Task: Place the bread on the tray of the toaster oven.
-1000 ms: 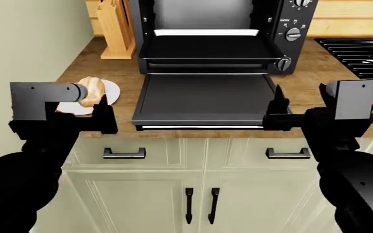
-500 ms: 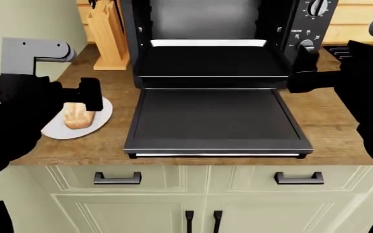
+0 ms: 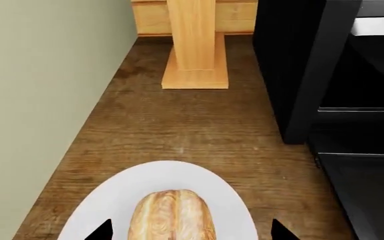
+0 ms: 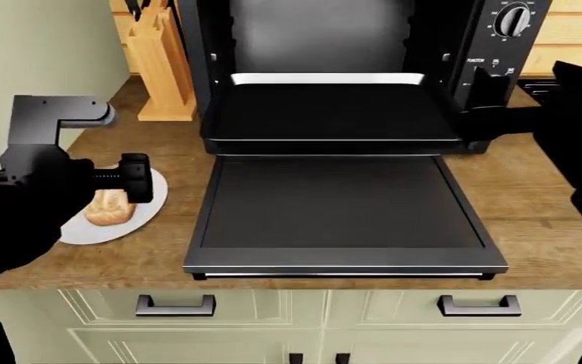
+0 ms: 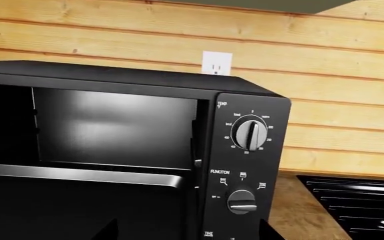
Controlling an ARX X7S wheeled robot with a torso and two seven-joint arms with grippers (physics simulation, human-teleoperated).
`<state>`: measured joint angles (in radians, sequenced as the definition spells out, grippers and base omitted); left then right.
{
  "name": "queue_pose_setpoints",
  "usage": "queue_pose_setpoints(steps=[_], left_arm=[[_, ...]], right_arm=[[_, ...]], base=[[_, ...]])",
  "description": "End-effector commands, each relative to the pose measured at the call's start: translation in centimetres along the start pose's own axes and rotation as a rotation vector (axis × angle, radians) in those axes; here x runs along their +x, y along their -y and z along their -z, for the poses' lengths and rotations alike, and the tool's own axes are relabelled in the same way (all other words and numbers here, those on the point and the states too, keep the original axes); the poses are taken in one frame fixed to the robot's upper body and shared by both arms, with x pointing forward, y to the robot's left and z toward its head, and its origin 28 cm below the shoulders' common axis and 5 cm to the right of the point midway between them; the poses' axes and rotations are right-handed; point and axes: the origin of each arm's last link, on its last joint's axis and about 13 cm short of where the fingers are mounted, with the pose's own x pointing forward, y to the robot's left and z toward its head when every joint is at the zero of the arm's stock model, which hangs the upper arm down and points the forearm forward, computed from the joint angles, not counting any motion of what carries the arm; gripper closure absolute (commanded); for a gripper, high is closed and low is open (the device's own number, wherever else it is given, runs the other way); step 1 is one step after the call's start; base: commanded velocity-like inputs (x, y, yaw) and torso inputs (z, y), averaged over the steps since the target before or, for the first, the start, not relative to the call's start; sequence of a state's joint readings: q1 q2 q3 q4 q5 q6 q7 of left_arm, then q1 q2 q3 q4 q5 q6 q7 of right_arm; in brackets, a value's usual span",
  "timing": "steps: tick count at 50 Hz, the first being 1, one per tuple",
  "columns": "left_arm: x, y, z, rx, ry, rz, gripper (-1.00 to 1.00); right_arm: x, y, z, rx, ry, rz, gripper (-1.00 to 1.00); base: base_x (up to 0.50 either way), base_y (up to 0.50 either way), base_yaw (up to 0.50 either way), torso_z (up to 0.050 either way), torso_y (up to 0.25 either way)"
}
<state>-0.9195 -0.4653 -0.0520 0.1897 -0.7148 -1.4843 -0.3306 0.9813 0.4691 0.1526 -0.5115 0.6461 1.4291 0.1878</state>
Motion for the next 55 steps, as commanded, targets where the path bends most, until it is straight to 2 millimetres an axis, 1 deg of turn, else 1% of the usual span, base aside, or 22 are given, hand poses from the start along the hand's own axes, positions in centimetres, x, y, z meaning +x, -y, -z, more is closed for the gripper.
queue_pose_setpoints(steps=[1,3,4,5,6,8,9,10,11,12,14,15,16,32,33,37,38,39,50,52,53,55], left_arm=[[0.5,-0.3,3.8,0.012,-0.101,-0.022,-1.0],[0.3,-0.4,1.8,0.008,-0.107,-0.025,-1.0],[1.2,-0.2,3.8,0.007,-0.108,-0.028,-1.0],[1.6,-0.1,4.3,0.014,-0.109,-0.031,-1.0],[1.1,-0.1,2.0,0.025,-0.116,-0.028,-1.0],[1.8,0.0,2.4,0.041,-0.114,-0.05,-1.0],[2.5,0.1,3.9,0.045,-0.114,-0.062,-1.0],[2.0,-0.2,2.1,0.043,-0.112,-0.075,-1.0],[2.1,-0.4,1.9,0.042,-0.108,-0.085,-1.0],[2.5,-0.3,3.0,0.038,-0.11,-0.089,-1.0],[2.4,-0.4,2.3,0.037,-0.122,-0.091,-1.0],[3.1,-0.3,4.2,0.041,-0.125,-0.091,-1.0],[3.5,-0.1,4.9,0.04,-0.13,-0.09,-1.0],[4.1,-0.1,4.7,0.044,-0.143,-0.086,-1.0],[4.1,-0.1,4.6,0.046,-0.139,-0.087,1.0],[3.8,0.2,3.4,0.054,-0.117,-0.08,1.0],[2.7,-0.1,0.6,0.053,-0.106,-0.078,1.0],[2.4,0.1,-0.3,0.057,-0.094,-0.072,1.0],[-0.7,1.8,-5.7,0.125,0.042,0.066,1.0],[-1.4,2.2,-6.4,0.131,0.059,0.109,1.0],[-0.9,2.7,-4.6,0.131,0.064,0.135,1.0],[-1.4,3.0,-4.7,0.147,0.064,0.153,1.0]], right_arm=[[-0.1,0.2,-0.3,0.009,-0.003,0.006,-1.0],[-0.1,0.1,-0.2,0.008,-0.002,0.002,-1.0],[-0.1,0.0,-0.1,0.009,-0.003,0.001,-1.0],[-0.1,0.0,-0.1,0.009,-0.005,0.001,-1.0],[-0.1,0.0,0.0,0.01,-0.007,-0.001,-1.0],[-0.1,-0.1,0.2,0.009,-0.011,-0.004,-1.0],[-0.1,-0.1,0.2,0.009,-0.012,-0.004,-1.0],[-0.1,-0.1,0.3,0.01,-0.013,-0.005,-1.0],[-0.1,0.0,0.3,0.012,-0.014,-0.005,-1.0],[-0.1,0.0,0.4,0.015,-0.017,-0.005,-1.0],[-0.2,0.0,0.5,0.017,-0.018,-0.004,-1.0],[-0.2,0.0,0.5,0.017,-0.017,-0.004,-1.0],[-0.1,0.1,0.6,0.02,-0.016,-0.002,-1.0],[-0.3,0.3,0.6,0.025,-0.012,0.005,-1.0],[-0.3,0.3,0.6,0.025,-0.012,0.005,-1.0],[-0.2,0.1,0.9,0.027,-0.018,-0.001,-1.0],[-0.2,0.1,0.9,0.028,-0.017,-0.001,-1.0],[-0.2,0.2,0.9,0.029,-0.018,-0.001,-1.0],[0.1,0.3,0.8,0.041,-0.012,0.0,-1.0],[0.1,0.3,0.8,0.041,-0.015,0.0,-1.0],[0.1,0.3,0.8,0.039,-0.016,0.0,-1.0],[0.0,0.4,0.7,0.037,-0.016,0.001,-1.0]], base=[[0.0,0.0,0.0,0.0,0.0],[0.0,0.0,0.0,0.0,0.0],[0.0,0.0,0.0,0.0,0.0],[0.0,0.0,0.0,0.0,0.0],[0.0,0.0,0.0,0.0,0.0],[0.0,0.0,0.0,0.0,0.0],[0.0,0.0,0.0,0.0,0.0],[0.0,0.0,0.0,0.0,0.0],[0.0,0.0,0.0,0.0,0.0],[0.0,0.0,0.0,0.0,0.0],[0.0,0.0,0.0,0.0,0.0],[0.0,0.0,0.0,0.0,0.0],[0.0,0.0,0.0,0.0,0.0],[0.0,0.0,0.0,0.0,0.0],[0.0,0.0,0.0,0.0,0.0],[0.0,0.0,0.0,0.0,0.0],[0.0,0.0,0.0,0.0,0.0],[0.0,0.0,0.0,0.0,0.0],[0.0,0.0,0.0,0.0,0.0],[0.0,0.0,0.0,0.0,0.0],[0.0,0.0,0.0,0.0,0.0],[0.0,0.0,0.0,0.0,0.0]])
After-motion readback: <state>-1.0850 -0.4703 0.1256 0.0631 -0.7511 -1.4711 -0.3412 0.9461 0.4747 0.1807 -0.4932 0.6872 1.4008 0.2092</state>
